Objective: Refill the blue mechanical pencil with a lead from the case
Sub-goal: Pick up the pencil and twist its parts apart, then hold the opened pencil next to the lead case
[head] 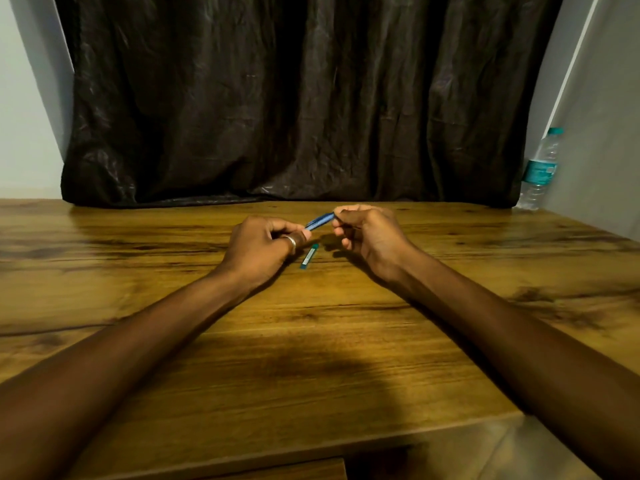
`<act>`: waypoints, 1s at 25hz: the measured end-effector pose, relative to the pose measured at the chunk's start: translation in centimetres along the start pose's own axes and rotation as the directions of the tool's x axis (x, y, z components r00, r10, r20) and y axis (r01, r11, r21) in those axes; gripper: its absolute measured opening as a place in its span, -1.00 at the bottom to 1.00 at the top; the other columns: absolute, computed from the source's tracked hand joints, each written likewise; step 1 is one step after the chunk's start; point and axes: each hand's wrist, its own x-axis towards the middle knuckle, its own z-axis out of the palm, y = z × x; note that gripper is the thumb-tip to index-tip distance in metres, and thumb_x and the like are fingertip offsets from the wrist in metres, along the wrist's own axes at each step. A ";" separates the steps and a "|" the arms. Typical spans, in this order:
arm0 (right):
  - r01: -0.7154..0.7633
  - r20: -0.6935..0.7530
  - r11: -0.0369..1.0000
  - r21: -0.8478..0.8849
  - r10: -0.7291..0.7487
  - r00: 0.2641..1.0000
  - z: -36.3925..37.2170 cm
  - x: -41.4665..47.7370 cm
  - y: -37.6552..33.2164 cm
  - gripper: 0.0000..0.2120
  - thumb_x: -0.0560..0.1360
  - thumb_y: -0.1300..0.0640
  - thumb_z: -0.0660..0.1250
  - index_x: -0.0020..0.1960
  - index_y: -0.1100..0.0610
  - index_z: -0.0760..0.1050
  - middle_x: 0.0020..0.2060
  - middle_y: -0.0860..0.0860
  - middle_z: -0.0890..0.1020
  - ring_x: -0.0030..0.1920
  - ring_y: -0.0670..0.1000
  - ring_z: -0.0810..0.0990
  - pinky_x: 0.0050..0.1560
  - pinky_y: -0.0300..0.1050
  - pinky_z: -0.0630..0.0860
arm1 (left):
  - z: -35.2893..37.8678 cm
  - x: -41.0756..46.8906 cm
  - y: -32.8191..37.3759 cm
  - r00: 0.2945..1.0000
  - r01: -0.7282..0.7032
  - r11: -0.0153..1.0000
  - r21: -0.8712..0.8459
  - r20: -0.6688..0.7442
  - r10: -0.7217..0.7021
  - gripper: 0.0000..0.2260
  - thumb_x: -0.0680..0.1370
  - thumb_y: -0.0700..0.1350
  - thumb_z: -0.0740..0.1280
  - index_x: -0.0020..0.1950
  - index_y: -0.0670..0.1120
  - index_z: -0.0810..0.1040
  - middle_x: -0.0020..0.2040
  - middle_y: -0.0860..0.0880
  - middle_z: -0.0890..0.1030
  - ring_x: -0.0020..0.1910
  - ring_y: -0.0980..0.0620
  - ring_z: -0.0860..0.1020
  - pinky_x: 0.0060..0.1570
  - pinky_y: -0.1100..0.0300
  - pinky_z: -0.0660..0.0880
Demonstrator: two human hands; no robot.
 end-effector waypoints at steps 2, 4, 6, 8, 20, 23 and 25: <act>-0.011 -0.038 1.000 -0.029 0.010 0.999 -0.2 0.4 0.5 -0.91 0.57 0.29 0.29 -0.06 0.21 0.57 -0.32 0.04 0.60 -0.37 -0.09 0.54 -0.47 -0.33 0.43 | 0.0 -0.1 0.0 1.000 0.018 1.000 0.013 0.003 -0.018 -0.87 0.52 -0.13 0.47 0.05 -0.06 0.75 -0.11 0.06 0.73 -0.24 0.23 0.61 -0.26 0.36 0.45; -0.009 -0.097 1.000 -0.029 0.006 0.995 -0.7 0.7 0.7 -0.87 0.58 0.28 0.29 -0.12 0.18 0.56 -0.33 0.04 0.60 -0.37 -0.08 0.53 -0.46 -0.31 0.42 | -0.2 -0.1 -0.2 0.997 0.068 0.997 -0.035 -0.025 -0.068 -0.91 0.52 -0.15 0.47 -0.01 -0.05 0.75 -0.22 0.08 0.70 -0.35 0.25 0.57 -0.36 0.40 0.42; 0.026 -0.130 0.986 -0.167 -0.048 0.990 -1.5 1.0 0.8 -0.86 0.57 0.29 0.30 -0.13 0.19 0.59 -0.31 0.06 0.61 -0.35 -0.07 0.53 -0.41 -0.26 0.41 | -0.7 -0.1 -0.5 0.989 0.126 0.987 -0.098 -0.068 -0.133 -0.91 0.53 -0.16 0.45 -0.03 -0.03 0.76 -0.29 0.06 0.68 -0.40 0.23 0.53 -0.41 0.36 0.41; 0.129 -0.068 0.864 -0.486 -0.185 0.980 -2.1 1.2 1.2 -0.84 0.52 0.30 0.33 -0.13 0.15 0.67 -0.24 0.03 0.70 -0.26 -0.07 0.61 -0.26 -0.18 0.51 | -1.2 0.1 -0.8 0.976 0.170 0.976 -0.138 -0.111 -0.185 -0.90 0.54 -0.14 0.45 -0.01 -0.03 0.75 -0.26 0.03 0.68 -0.32 0.16 0.54 -0.35 0.27 0.44; 0.276 0.197 0.341 -0.899 -0.250 0.948 -1.6 1.2 2.4 -0.91 0.41 0.12 0.44 -0.26 0.08 0.69 -0.33 -0.13 0.70 -0.23 -0.18 0.64 -0.23 -0.18 0.57 | -1.0 -0.1 -0.3 0.983 0.152 0.986 -0.067 -0.093 -0.157 -0.85 0.57 -0.15 0.41 0.10 -0.05 0.72 -0.03 0.04 0.71 -0.16 0.18 0.60 -0.27 0.36 0.45; 0.210 0.121 0.540 -0.815 -0.196 0.973 -1.9 1.2 2.1 -0.94 0.41 0.17 0.45 -0.21 0.10 0.70 -0.31 -0.05 0.73 -0.22 -0.12 0.70 -0.19 -0.12 0.64 | -1.1 0.0 -0.3 0.985 0.143 0.988 -0.058 -0.093 -0.148 -0.85 0.57 -0.15 0.42 0.11 -0.04 0.72 -0.02 0.04 0.71 -0.16 0.18 0.60 -0.29 0.38 0.44; 0.142 0.023 0.774 -0.617 -0.163 0.986 -2.1 1.3 1.8 -0.90 0.46 0.22 0.41 -0.15 0.11 0.70 -0.24 0.04 0.75 -0.18 -0.01 0.73 -0.14 -0.05 0.67 | -1.2 -0.1 -0.3 0.988 0.131 0.990 -0.056 -0.072 -0.135 -0.84 0.56 -0.13 0.42 0.12 -0.03 0.71 -0.01 0.05 0.71 -0.15 0.20 0.59 -0.30 0.41 0.43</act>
